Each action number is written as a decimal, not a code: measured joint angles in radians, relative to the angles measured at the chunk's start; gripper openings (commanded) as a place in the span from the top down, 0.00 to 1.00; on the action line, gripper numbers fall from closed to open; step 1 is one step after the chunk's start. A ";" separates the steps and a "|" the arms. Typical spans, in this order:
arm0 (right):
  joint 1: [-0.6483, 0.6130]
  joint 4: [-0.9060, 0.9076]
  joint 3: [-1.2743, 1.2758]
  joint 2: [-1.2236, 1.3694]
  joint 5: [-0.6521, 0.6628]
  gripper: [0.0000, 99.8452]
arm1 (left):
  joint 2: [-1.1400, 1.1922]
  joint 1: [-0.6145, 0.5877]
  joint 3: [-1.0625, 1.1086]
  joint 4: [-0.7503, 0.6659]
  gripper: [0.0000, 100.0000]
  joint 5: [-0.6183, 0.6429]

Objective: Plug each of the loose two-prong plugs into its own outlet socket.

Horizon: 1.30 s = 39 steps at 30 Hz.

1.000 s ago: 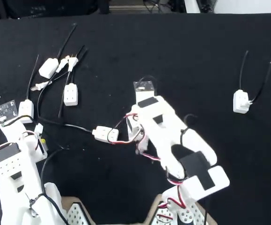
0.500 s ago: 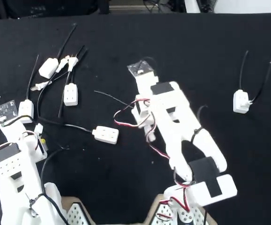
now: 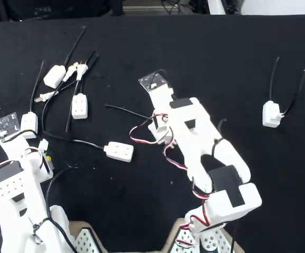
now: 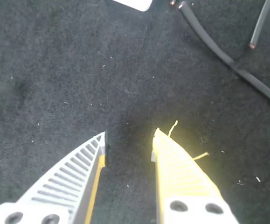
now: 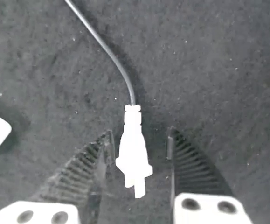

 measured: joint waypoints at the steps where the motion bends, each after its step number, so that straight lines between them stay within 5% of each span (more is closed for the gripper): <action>1: 0.000 0.000 0.000 0.006 0.000 0.82 | 0.000 0.000 0.000 0.000 0.83 0.000; 5: -0.002 -0.012 -0.002 0.051 0.011 0.83 | 0.000 0.000 0.000 0.000 0.83 0.000; 9: 0.002 -0.015 -0.028 0.095 0.121 0.99 | 0.000 0.000 0.000 0.000 0.83 0.000; 16: 0.063 0.100 -0.057 0.003 0.155 0.99 | 0.000 0.000 0.000 0.000 0.83 0.000; 22: 0.114 0.120 0.008 -0.296 -0.034 0.99 | 0.000 0.000 0.000 0.000 0.83 0.000; 28: 0.149 0.084 0.166 -0.302 -0.229 0.91 | 0.000 0.000 0.000 0.000 0.83 0.000; 34: 0.146 0.152 0.166 -0.258 -0.146 0.75 | 0.000 0.000 0.000 0.000 0.83 0.000; 39: 0.147 0.315 0.026 -0.258 0.106 0.75 | 0.000 0.000 0.000 0.000 0.83 0.000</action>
